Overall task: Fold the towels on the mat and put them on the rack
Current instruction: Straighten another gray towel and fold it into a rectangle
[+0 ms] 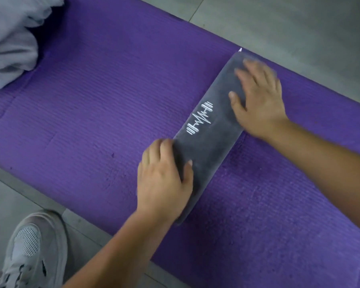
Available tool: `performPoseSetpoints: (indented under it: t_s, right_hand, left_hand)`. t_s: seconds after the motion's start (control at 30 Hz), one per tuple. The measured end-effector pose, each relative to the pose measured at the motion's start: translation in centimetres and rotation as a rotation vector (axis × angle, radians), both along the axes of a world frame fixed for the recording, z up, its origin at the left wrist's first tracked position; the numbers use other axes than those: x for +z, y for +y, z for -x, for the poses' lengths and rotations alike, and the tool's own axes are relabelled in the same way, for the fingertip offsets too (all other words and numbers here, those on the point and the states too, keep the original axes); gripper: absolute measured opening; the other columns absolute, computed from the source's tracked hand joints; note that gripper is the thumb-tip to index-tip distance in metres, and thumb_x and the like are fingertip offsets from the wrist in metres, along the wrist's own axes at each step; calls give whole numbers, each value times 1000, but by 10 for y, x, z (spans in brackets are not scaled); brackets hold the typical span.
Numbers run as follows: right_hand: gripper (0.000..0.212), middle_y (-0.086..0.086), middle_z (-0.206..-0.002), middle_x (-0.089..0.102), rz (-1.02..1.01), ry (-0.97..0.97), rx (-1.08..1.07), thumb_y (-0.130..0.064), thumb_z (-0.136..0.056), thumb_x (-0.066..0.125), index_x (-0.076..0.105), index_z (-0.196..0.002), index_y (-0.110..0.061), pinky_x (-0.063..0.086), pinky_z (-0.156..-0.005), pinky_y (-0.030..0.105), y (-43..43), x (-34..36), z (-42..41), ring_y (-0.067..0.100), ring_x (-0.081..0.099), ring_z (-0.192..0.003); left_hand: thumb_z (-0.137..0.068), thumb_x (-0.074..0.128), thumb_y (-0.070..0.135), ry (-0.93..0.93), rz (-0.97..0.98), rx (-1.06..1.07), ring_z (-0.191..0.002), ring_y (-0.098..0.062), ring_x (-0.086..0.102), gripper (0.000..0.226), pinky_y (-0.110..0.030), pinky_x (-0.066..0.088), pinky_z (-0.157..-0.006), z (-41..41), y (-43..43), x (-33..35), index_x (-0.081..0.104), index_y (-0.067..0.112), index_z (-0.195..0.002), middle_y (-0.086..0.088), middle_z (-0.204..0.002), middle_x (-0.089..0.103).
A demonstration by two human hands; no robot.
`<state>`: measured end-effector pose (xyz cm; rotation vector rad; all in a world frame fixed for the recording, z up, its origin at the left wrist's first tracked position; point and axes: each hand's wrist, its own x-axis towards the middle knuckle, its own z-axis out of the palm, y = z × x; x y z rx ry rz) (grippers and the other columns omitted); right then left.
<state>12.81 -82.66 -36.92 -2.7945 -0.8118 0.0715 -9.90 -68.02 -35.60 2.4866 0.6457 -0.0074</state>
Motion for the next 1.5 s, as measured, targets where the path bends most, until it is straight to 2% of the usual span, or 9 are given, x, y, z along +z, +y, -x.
performPoseSetpoints:
  t_s: [0.2,0.37,0.6,0.8,0.9,1.0,1.13,1.33,1.5]
  right_hand:
    - [45,7,-145,47,-203,139,-2,-35,-94,59,60,-132,-12,39,-111,46,-30,-20,92,29,42,-131]
    - [35,-1,-143,50,-471,296,-175,-19,-90,72,67,-125,-17,32,-110,10,-38,-14,97,12,47,-130]
    - [64,-1,-124,70,-1028,1084,-653,-54,-81,75,52,-136,-31,54,-99,45,-51,12,95,18,70,-109]
    - [62,2,-113,74,-1414,877,-448,-20,-92,64,39,-149,-16,53,-96,39,-62,58,97,21,68,-113]
    - [75,3,-95,74,-1341,671,-408,0,-92,66,30,-154,-22,54,-94,33,-73,84,88,18,70,-103]
    - [74,-5,-103,77,-1164,583,-335,7,-85,71,43,-147,-19,55,-87,22,-86,111,85,11,71,-102]
    - [57,-17,-87,75,-869,493,-305,-3,-75,83,64,-117,-36,52,-75,9,-99,133,102,-2,71,-78]
    - [27,0,-79,78,-930,769,-276,-22,-64,75,78,-90,-28,53,-62,11,-118,173,128,9,73,-68]
    - [36,15,-97,77,-1031,991,-430,-22,-76,70,73,-110,-10,59,-70,31,-120,130,108,25,73,-83]
  left_hand:
    - [-88,71,37,177,327,-3,-104,-13,65,42,-28,50,-86,-115,29,1,54,20,-123,2,-109,66]
    - [-81,81,34,340,599,8,-67,-10,70,22,-21,52,-58,-141,30,13,71,14,-86,3,-76,73]
    - [-90,75,23,104,982,83,-70,-21,63,19,-34,50,-68,-130,4,37,61,11,-84,-9,-77,65]
    - [-90,76,28,-118,972,131,-60,-9,64,23,-29,51,-61,-141,-15,84,56,18,-84,6,-67,66]
    - [-88,76,40,-118,695,-81,-87,0,70,61,-22,55,-79,-148,-19,108,44,18,-136,7,-98,72]
    - [-77,85,41,-73,461,-402,-101,2,67,97,-15,52,-90,-143,-15,128,22,30,-151,9,-115,67]
    - [-65,92,31,55,267,-524,-90,10,61,78,-7,46,-72,-117,-15,145,49,35,-130,19,-101,64]
    - [-64,79,60,182,303,-577,-66,-4,64,41,-33,53,-64,-76,-14,175,68,30,-90,12,-76,68]
    - [-79,73,59,251,549,-462,-71,-3,65,42,-18,51,-67,-96,-22,141,67,18,-82,16,-78,68]
